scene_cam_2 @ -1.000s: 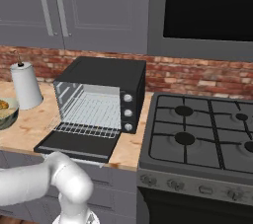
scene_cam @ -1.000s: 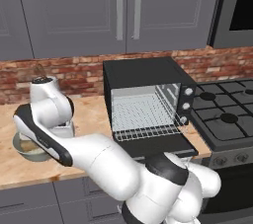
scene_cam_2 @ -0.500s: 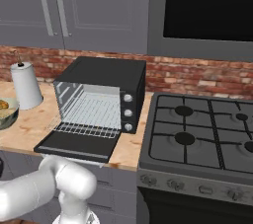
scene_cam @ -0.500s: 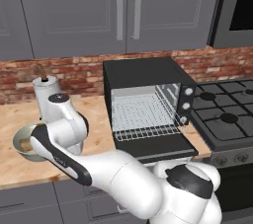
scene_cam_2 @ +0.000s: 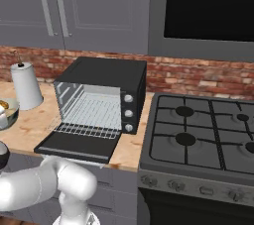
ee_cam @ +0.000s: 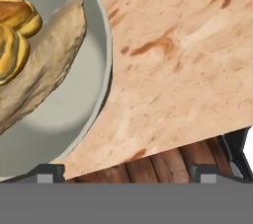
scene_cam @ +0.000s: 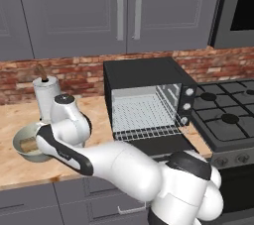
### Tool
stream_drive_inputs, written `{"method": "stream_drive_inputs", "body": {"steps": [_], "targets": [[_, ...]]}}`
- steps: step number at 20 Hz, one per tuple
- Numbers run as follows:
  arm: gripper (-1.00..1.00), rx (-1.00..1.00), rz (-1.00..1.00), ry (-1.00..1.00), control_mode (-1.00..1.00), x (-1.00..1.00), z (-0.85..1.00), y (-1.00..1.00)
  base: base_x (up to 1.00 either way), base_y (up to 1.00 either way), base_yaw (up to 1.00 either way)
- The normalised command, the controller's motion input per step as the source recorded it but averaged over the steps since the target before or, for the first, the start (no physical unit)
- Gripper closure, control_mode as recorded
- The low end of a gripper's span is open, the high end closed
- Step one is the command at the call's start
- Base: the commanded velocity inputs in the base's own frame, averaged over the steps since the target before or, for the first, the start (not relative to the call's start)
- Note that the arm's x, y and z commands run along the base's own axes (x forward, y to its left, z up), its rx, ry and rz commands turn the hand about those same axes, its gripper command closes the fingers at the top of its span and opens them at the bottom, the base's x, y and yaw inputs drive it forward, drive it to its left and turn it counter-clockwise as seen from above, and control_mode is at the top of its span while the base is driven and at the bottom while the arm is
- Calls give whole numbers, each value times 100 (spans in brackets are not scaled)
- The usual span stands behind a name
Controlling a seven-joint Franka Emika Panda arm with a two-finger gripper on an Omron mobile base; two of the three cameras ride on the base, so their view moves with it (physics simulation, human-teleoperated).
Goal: Pick up the heated bread from the toaster oven and place it in the bowl. Then move the bread bowl to the dining counter.
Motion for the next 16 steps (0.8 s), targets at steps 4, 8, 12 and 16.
{"method": "stream_drive_inputs", "body": {"steps": [4,8,12,16], "targets": [[-100,0,-1,0,-100,6,-19,13,0,0,0],[-100,0,0,0,-100,1,-28,11,0,0,0],[-100,0,-1,0,-100,21,-13,25,0,0,0],[-100,0,-1,0,-100,27,-8,23,0,0,0]]}}
